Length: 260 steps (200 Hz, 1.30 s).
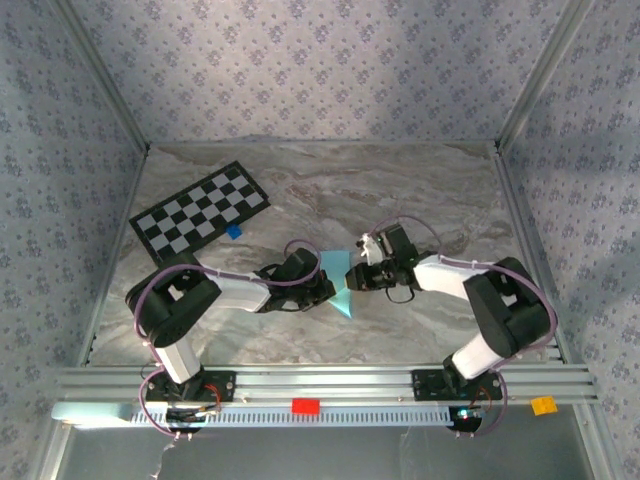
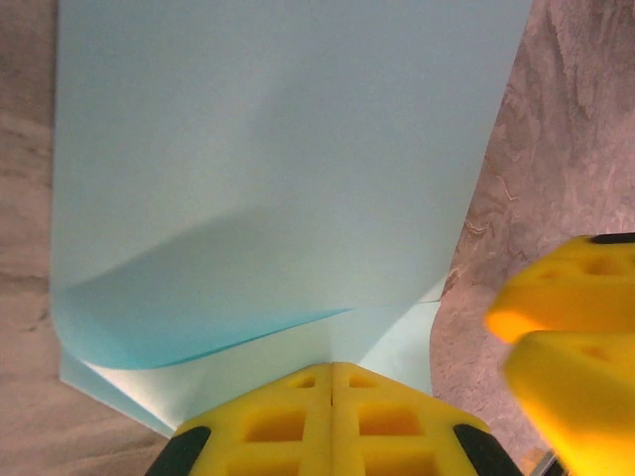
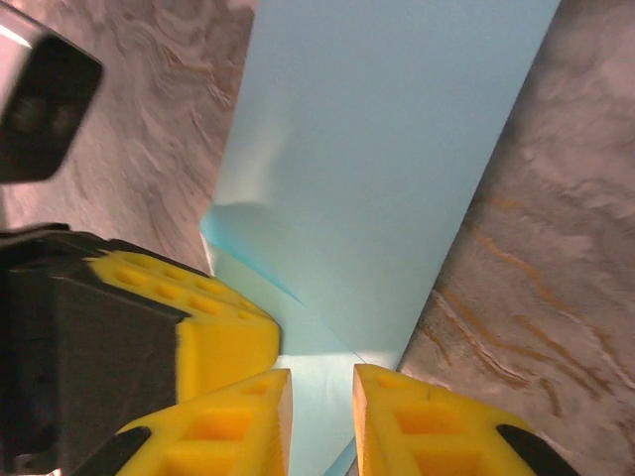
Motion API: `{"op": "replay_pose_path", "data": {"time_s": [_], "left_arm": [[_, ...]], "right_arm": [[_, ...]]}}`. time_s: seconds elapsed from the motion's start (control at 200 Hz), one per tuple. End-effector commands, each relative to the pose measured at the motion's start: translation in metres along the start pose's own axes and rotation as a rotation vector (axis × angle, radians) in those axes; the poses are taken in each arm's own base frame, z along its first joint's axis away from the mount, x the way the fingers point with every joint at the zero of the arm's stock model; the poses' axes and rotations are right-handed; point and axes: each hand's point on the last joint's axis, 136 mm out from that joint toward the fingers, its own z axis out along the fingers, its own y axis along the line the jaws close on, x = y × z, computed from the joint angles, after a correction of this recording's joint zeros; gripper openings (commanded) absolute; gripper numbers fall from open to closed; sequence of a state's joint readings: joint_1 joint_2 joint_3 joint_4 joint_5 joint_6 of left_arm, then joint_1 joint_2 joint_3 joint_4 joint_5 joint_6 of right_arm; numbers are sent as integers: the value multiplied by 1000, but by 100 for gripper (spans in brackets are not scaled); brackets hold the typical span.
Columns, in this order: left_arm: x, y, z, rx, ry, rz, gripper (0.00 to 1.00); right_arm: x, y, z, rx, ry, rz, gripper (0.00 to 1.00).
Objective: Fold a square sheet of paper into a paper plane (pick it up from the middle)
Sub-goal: Third fold the triangle at the center of the table.
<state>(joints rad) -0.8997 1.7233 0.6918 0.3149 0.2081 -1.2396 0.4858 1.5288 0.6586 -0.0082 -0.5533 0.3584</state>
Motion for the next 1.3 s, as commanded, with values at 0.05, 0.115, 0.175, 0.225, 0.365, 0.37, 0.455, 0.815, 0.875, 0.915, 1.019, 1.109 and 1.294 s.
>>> {"op": "replay_pose_path", "data": {"time_s": [0.05, 0.115, 0.175, 0.225, 0.365, 0.37, 0.455, 0.815, 0.875, 0.915, 1.019, 1.109, 1.294], "left_arm": [[3, 19, 3, -86, 4, 6, 0], [3, 20, 3, -88, 3, 4, 0], [4, 20, 4, -88, 4, 6, 0], [3, 19, 4, -89, 3, 6, 0], [3, 20, 4, -96, 3, 8, 0], [3, 21, 4, -97, 3, 7, 0], [4, 22, 4, -100, 5, 6, 0], [4, 21, 4, -101, 5, 10, 0], [4, 21, 4, -101, 6, 9, 0], [4, 21, 4, -102, 7, 10, 0], [4, 21, 4, -100, 7, 11, 0], [4, 21, 4, -101, 7, 12, 0], [5, 20, 4, -101, 8, 12, 0]], "right_arm": [[5, 7, -21, -4, -9, 41, 27], [8, 20, -25, -63, -6, 53, 25], [15, 34, -26, -129, 24, 62, 20], [23, 43, -25, -161, 58, 65, 15], [44, 51, -17, -131, 137, 69, 5], [45, 51, -17, -129, 140, 69, 5], [52, 59, -12, -136, 173, 58, 3], [64, 49, 12, -22, 248, 109, 0], [63, 49, 14, -16, 248, 108, 0], [62, 49, 15, -10, 249, 109, 0], [60, 45, 17, 21, 241, 110, 0], [59, 41, 20, 40, 243, 118, 0], [62, 34, 25, 61, 257, 133, 1]]}}
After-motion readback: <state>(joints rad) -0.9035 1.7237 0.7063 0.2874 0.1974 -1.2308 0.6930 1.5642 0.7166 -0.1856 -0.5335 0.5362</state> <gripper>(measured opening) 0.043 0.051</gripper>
